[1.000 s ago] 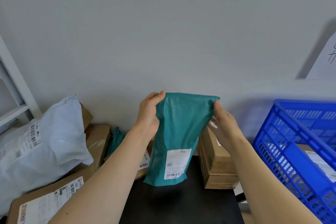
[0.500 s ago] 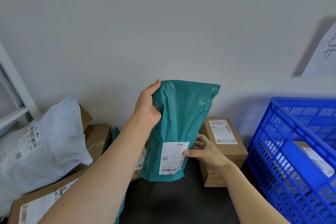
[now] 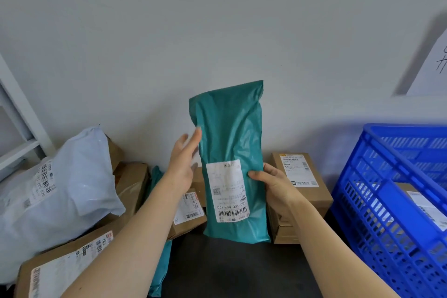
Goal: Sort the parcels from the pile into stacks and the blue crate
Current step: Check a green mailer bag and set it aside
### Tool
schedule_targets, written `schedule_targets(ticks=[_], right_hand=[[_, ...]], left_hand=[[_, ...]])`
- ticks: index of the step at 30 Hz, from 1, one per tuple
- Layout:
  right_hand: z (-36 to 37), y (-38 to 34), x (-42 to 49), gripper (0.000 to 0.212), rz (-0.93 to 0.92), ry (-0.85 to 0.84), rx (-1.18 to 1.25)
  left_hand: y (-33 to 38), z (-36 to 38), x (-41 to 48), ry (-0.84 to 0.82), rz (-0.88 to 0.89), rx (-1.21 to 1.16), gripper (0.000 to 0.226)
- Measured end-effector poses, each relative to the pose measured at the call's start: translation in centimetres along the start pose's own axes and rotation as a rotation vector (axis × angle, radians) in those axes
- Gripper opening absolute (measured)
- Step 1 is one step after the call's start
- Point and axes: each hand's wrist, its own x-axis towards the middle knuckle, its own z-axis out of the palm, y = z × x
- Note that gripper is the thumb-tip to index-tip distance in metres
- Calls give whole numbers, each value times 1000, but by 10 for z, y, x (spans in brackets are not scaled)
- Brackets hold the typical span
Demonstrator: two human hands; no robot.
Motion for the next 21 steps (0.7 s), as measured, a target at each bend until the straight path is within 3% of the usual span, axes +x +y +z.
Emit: schedule_targets(ticks=[1, 4, 7, 11, 16, 21], right_hand=[[3, -3, 1, 18, 3, 1, 8], [9, -12, 5, 15, 12, 0, 15], [17, -18, 7, 14, 29, -11, 0], [20, -19, 15, 21, 2, 32, -110], [15, -7, 11, 33, 31, 235, -441], [24, -3, -3, 54, 89, 218, -563]], left_hand=[[-14, -7, -5, -51, -67, 14, 94], [-45, -16, -21, -208, -204, 84, 47], [-58, -22, -24, -233, -243, 70, 52], [-55, -30, -19, -131, -225, 13, 64], [-52, -41, -17, -4, -242, -263, 30], [-55, -41, -18, 90, -271, -399, 27]])
